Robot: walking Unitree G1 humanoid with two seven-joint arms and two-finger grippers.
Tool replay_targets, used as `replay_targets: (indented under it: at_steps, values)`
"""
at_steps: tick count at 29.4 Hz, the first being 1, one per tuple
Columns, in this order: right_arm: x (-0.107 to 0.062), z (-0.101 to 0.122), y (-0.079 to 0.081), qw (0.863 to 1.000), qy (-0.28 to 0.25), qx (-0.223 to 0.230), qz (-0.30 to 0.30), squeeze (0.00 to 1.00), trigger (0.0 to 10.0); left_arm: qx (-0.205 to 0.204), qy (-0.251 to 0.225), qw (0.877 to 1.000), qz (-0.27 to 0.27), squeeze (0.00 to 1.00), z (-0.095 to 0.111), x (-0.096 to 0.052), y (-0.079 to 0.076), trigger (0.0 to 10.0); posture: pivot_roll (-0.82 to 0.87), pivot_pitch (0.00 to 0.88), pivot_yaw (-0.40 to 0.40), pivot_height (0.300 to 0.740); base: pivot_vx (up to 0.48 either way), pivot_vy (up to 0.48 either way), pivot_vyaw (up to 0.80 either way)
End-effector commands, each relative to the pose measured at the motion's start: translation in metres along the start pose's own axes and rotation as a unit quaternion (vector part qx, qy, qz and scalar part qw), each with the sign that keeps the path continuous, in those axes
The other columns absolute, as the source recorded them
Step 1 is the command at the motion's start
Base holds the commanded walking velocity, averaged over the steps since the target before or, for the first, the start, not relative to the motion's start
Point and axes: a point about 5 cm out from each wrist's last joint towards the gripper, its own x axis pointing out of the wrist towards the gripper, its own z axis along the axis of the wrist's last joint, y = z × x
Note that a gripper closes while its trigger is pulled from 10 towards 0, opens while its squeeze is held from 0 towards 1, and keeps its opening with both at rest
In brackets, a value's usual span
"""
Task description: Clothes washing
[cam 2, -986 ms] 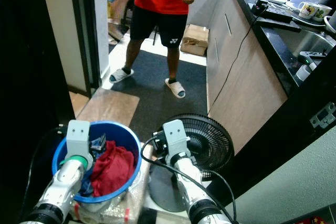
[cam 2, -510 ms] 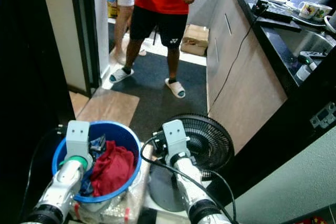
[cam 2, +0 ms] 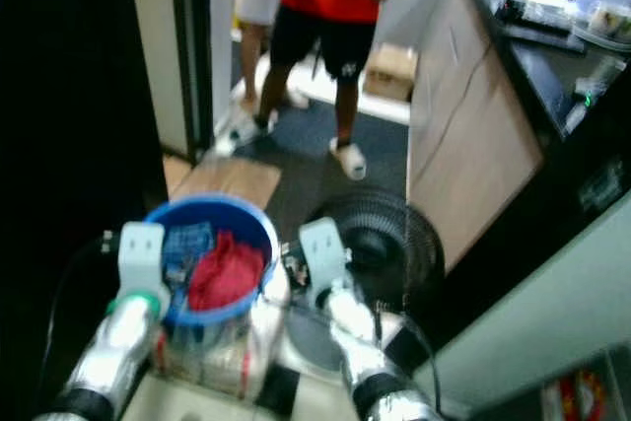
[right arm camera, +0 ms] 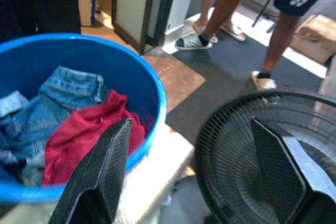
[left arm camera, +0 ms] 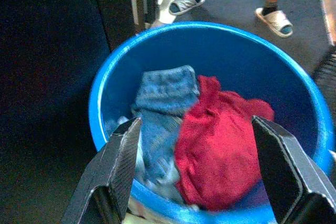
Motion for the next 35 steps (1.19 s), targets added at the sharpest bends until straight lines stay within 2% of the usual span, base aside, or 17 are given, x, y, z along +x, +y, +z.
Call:
replay_targets:
  at_steps: [1,8,26,35]
  values:
    - [-0.003,-0.007,0.002,1.000,0.016,-0.001,0.004,0.00,10.0,0.001,0.008,1.000,-0.003,0.00,-0.003,-0.001,-0.003,10.0,0.14,0.000,-0.114,0.740,-0.379,0.000,0.76]
    - [-0.001,-0.005,0.002,1.000,0.015,-0.013,0.008,0.00,10.0,0.000,0.008,1.000,-0.001,0.00,-0.004,-0.001,-0.004,10.0,0.14,0.000,-0.118,0.740,-0.382,0.000,0.79]
    - [-0.001,-0.005,0.000,1.000,0.011,0.005,-0.015,0.00,10.0,0.013,0.001,1.000,-0.011,0.00,0.003,0.003,-0.001,10.0,0.14,0.000,-0.075,0.740,-0.371,0.000,0.00]
    - [0.000,-0.004,0.002,1.000,0.009,0.012,-0.019,0.00,10.0,0.024,-0.003,1.000,-0.012,0.00,0.007,0.004,0.005,10.0,0.15,0.000,-0.061,0.740,0.000,0.000,0.00]
